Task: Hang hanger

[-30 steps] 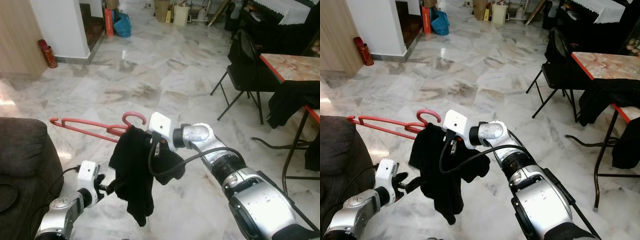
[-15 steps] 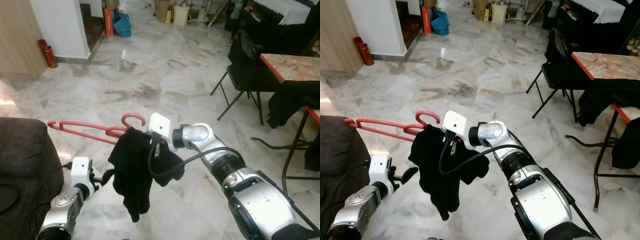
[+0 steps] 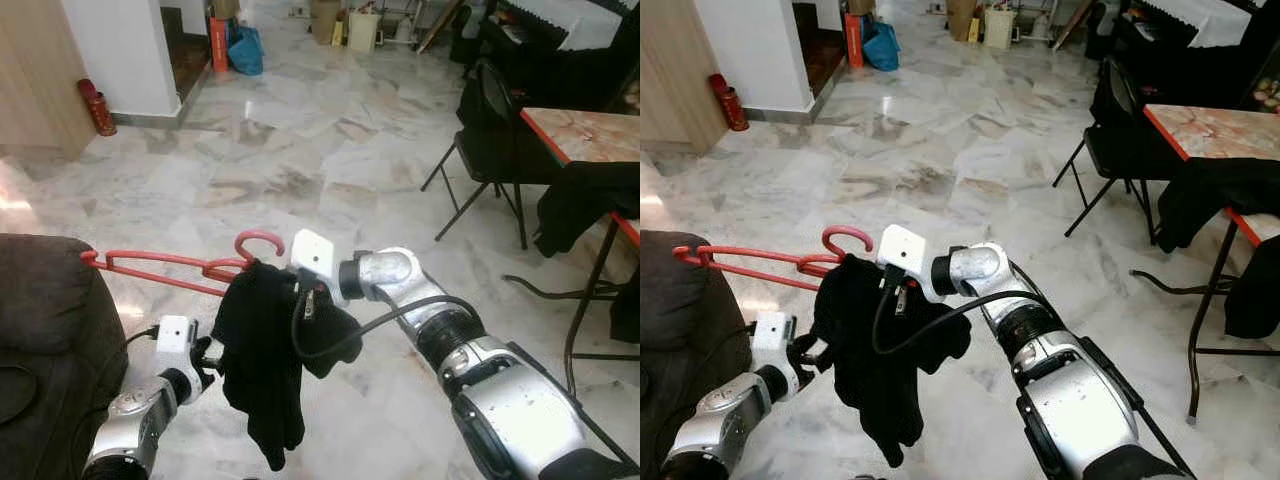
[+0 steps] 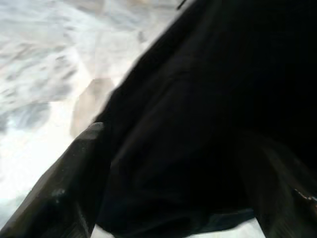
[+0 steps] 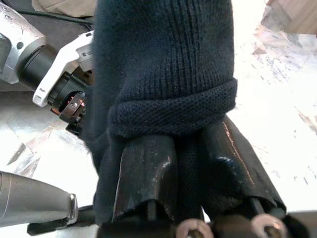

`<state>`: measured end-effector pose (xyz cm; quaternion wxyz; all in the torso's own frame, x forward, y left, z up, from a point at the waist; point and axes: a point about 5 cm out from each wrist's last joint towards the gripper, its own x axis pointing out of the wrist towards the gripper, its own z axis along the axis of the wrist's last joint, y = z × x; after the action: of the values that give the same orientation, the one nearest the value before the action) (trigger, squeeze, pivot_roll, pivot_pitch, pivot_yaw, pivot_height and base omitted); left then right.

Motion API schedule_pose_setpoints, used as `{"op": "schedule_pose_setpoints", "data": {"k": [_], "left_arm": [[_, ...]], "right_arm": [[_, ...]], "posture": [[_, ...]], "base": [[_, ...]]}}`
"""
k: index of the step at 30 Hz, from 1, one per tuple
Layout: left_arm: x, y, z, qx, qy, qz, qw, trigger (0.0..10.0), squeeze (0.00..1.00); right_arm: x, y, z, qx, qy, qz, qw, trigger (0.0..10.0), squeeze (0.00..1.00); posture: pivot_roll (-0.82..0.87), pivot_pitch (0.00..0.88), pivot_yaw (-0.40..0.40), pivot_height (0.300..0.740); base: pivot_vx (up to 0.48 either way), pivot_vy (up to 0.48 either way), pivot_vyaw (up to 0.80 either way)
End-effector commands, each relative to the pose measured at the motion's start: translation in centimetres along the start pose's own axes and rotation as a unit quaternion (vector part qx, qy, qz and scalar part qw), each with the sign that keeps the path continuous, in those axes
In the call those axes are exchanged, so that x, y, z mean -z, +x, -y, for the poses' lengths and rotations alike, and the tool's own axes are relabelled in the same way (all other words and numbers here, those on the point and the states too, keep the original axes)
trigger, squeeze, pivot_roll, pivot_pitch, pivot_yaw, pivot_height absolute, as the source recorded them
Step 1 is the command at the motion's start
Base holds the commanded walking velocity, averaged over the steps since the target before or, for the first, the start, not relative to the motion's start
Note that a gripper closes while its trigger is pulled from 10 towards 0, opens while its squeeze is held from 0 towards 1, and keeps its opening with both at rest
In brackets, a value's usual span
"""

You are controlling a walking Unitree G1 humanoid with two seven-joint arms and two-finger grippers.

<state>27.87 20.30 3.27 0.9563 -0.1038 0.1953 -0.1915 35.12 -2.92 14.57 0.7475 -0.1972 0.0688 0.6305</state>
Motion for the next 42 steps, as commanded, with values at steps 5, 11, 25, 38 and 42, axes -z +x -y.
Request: {"op": "schedule_pose_setpoints", "data": {"k": [5,11,25,38,42], "left_arm": [[-0.2,0.0,0.6,0.022,0.002,0.003,1.0,10.0,0.0],[-0.6,0.5,0.5,0.001,-0.004,0.014,1.0,10.0,0.0],[-0.4,0.4,-2.4,-0.154,0.006,0.007,0.988,10.0,0.0],[0.1,-1.0,-2.9,-0.15,0.077,-0.007,0.986,10.0,0.0],[-0.2,-0.9,-2.9,-0.165,0.088,0.005,0.982,10.0,0.0]], "right_arm": [[-1.1,0.1,0.2,0.001,-0.011,0.025,1.0,10.0,0.0],[-1.1,0.6,-0.4,-0.017,-0.01,0.032,0.999,10.0,0.0],[-1.3,1.1,-1.0,-0.036,-0.003,0.044,0.998,10.0,0.0],[-0.4,0.9,-1.0,-0.024,-0.006,0.015,1.0,10.0,0.0],[-0.2,0.9,-1.1,-0.023,-0.005,0.01,1.0,10.0,0.0]], "posture": [[0.19,0.0,-0.066,0.732],[0.19,0.0,-0.064,0.732],[0.19,0.0,-0.065,0.732],[0.2,0.0,-0.068,0.732],[0.2,0.0,-0.067,0.732]], "base": [[0.0,0.0,0.0],[0.0,0.0,0.0],[0.0,0.0,0.0],[0.0,0.0,0.0],[0.0,0.0,0.0]]}}
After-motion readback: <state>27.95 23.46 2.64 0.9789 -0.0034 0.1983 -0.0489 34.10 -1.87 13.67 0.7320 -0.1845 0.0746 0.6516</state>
